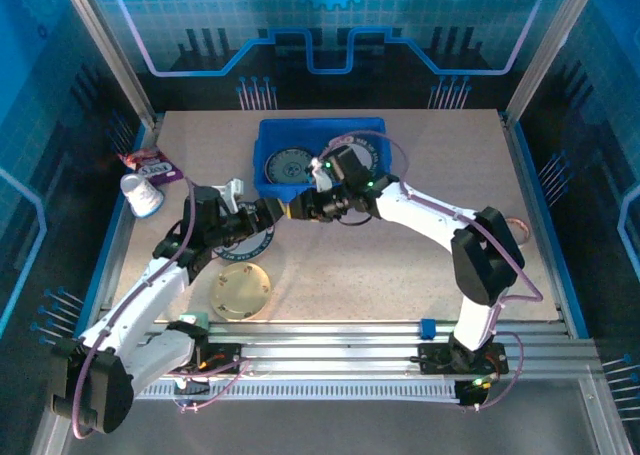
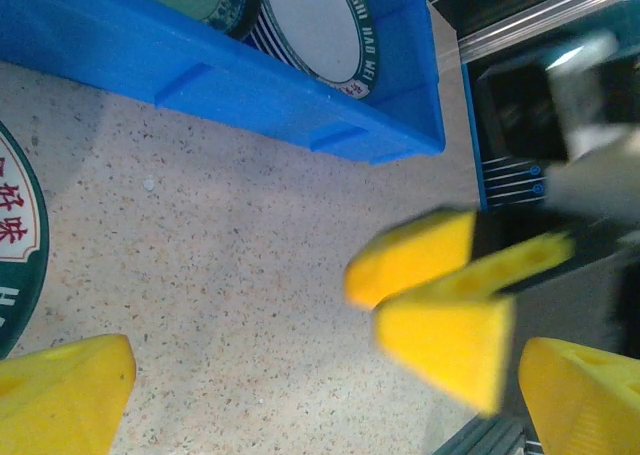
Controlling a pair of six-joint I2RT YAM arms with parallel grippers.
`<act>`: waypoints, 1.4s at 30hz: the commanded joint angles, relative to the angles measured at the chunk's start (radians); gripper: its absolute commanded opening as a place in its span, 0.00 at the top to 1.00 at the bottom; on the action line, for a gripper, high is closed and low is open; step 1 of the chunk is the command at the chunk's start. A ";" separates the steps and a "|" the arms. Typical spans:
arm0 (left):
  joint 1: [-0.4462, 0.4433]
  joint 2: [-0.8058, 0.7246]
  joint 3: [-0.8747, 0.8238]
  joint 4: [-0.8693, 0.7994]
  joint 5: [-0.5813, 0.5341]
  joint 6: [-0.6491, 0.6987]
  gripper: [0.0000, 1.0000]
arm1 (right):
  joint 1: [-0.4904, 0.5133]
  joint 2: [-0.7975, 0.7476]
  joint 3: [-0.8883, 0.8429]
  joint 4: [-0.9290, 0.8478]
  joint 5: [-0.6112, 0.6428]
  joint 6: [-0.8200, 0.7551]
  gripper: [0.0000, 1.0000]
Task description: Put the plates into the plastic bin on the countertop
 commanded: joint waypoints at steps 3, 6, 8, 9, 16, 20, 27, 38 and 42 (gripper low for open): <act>0.029 -0.041 -0.001 -0.054 0.004 -0.007 0.01 | 0.057 0.054 0.027 -0.156 -0.057 -0.137 0.66; 0.038 -0.073 0.002 -0.097 0.003 0.003 0.01 | 0.087 0.105 0.052 -0.211 -0.063 -0.182 0.66; 0.047 -0.094 -0.001 -0.119 0.000 0.006 0.01 | 0.097 0.149 0.069 -0.217 -0.096 -0.191 0.66; 0.053 -0.104 -0.005 -0.126 0.001 0.007 0.01 | 0.103 0.175 0.083 -0.225 -0.118 -0.196 0.66; 0.092 -0.143 -0.029 -0.152 0.025 0.008 0.01 | 0.166 0.355 0.231 -0.345 -0.199 -0.266 0.63; 0.109 -0.171 -0.047 -0.154 0.032 0.010 0.01 | 0.193 0.432 0.323 -0.422 -0.199 -0.294 0.63; 0.127 -0.199 -0.095 -0.145 0.041 0.002 0.01 | 0.197 0.496 0.371 -0.441 -0.222 -0.285 0.65; 0.142 -0.191 -0.131 -0.098 0.067 0.000 0.01 | 0.217 0.569 0.456 -0.486 -0.236 -0.299 0.66; 0.151 -0.202 -0.134 -0.117 0.073 0.011 0.01 | 0.225 0.608 0.513 -0.528 -0.225 -0.305 0.67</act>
